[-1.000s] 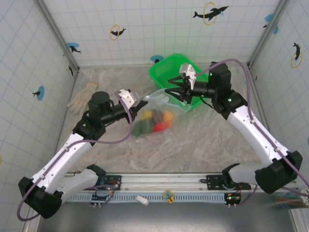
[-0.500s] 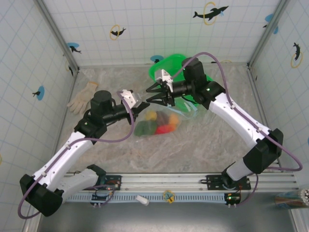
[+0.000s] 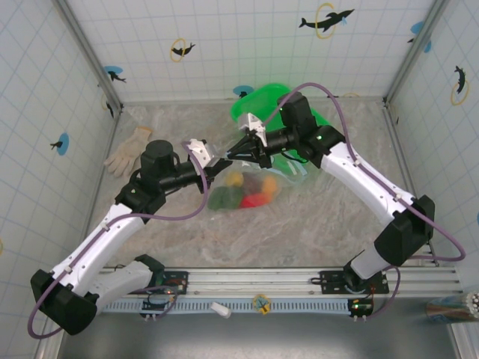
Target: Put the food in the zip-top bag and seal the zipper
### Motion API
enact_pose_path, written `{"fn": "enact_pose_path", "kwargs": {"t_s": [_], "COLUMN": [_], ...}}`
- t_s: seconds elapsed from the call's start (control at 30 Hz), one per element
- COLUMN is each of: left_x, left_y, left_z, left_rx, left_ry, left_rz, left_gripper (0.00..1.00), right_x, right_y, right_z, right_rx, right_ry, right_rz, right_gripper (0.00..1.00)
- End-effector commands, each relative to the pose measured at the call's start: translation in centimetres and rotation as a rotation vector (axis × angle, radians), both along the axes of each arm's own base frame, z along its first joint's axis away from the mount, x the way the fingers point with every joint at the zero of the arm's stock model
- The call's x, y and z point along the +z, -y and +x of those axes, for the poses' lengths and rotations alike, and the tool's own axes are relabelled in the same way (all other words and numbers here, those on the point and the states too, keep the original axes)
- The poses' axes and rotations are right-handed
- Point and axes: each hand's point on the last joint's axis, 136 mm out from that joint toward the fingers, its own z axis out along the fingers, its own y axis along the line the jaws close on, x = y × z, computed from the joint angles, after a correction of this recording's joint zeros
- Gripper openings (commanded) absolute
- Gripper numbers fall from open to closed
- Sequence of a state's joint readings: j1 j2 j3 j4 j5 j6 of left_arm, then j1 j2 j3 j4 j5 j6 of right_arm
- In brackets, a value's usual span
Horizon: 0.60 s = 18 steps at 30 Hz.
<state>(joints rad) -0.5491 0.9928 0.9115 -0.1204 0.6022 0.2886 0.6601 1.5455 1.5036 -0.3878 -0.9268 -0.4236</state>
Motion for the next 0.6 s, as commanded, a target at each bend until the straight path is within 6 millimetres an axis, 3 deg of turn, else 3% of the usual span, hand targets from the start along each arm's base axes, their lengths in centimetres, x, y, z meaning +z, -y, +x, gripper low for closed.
{"fn": "enact_pose_path", "kwargs": {"t_s": [0.0,0.03,0.13,0.23,0.57], "left_x": [1.7,1.9,2.1,2.6,3.8], "left_y": [0.1,0.0,-0.1,0.0,0.7], "left_z": [-0.4,-0.3,-0.5,-0.7,-0.9], "left_rx": [-0.015,-0.01,-0.012,-0.022,-0.069], "left_ry": [0.064,0.066,0.07,0.072,0.06], "left_rz": [-0.029,-0.032,-0.038,-0.048,-0.081], "left_gripper": [0.0,0.01,0.2,0.27,0.17], "right_x": [2.0,2.1,2.7,3.1,3.2], "right_y": [0.7,0.8,0.9,1.0,1.0], "right_z": [-0.9,-0.8,-0.7,-0.8,-1.5], "right_rx": [0.014,0.007,-0.002,-0.009,0.001], "right_ry": [0.036,0.037,0.047,0.052,0.035], "right_rz": [0.043,0.046,0.059,0.076,0.086], "right_gripper": [0.01,0.01,0.01,0.01,0.0]}}
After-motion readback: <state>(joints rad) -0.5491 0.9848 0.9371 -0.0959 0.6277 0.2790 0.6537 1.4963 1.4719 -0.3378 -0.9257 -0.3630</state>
